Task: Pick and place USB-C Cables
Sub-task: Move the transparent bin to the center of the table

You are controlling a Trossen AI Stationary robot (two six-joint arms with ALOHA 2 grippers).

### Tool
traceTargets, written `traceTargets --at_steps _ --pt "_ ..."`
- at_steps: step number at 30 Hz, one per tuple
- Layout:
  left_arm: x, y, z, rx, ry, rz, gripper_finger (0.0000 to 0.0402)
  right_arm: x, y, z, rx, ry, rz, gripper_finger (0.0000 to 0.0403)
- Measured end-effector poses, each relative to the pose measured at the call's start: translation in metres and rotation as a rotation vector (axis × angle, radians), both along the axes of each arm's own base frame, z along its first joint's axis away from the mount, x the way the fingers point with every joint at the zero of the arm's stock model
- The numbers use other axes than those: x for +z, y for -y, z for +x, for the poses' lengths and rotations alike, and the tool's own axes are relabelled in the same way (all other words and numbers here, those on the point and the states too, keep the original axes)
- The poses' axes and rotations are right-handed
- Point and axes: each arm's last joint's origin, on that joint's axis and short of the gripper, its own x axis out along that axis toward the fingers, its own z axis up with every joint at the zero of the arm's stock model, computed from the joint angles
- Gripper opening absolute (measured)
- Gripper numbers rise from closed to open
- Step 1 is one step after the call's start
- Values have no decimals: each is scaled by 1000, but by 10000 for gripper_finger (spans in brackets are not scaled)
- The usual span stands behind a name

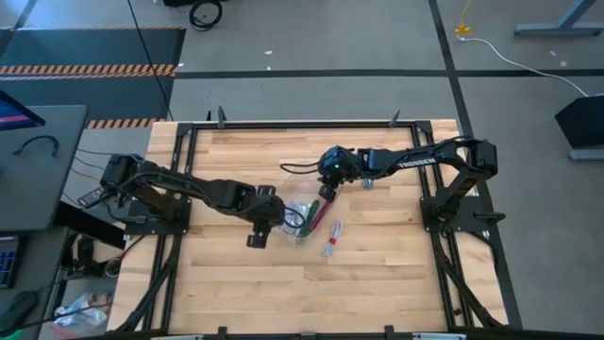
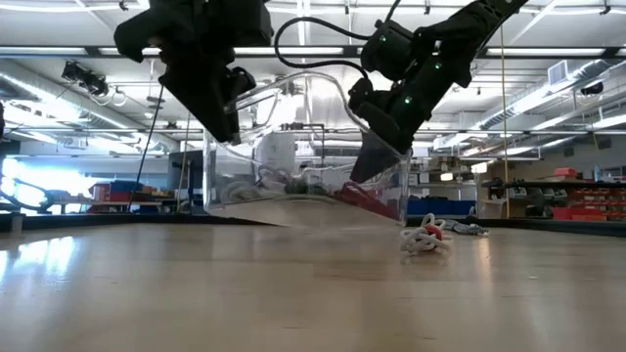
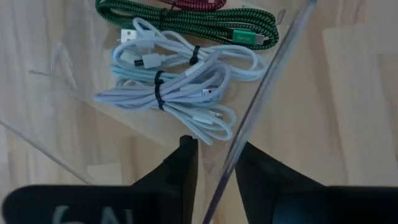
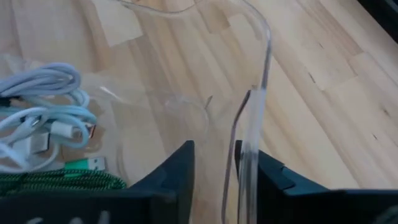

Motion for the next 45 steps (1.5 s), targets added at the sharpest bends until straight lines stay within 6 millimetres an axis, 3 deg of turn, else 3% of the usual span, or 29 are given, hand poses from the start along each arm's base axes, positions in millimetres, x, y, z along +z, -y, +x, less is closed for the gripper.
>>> traceTargets --at_steps 12,22,33,40,45 --pt "-7 0 0 11 -36 11 118 0 1 0 -16 -2 -5 183" --pt "-46 11 -14 42 -51 0 118 5 2 3 -9 43 -19 188" --pt "-38 19 -7 -24 -13 -3 118 18 4 11 9 104 -55 188" --pt "-40 18 -8 1 -23 -4 118 38 9 15 -1 50 -117 187" --pt "-39 19 -8 1 -22 -7 118 39 14 13 -22 23 -109 187"
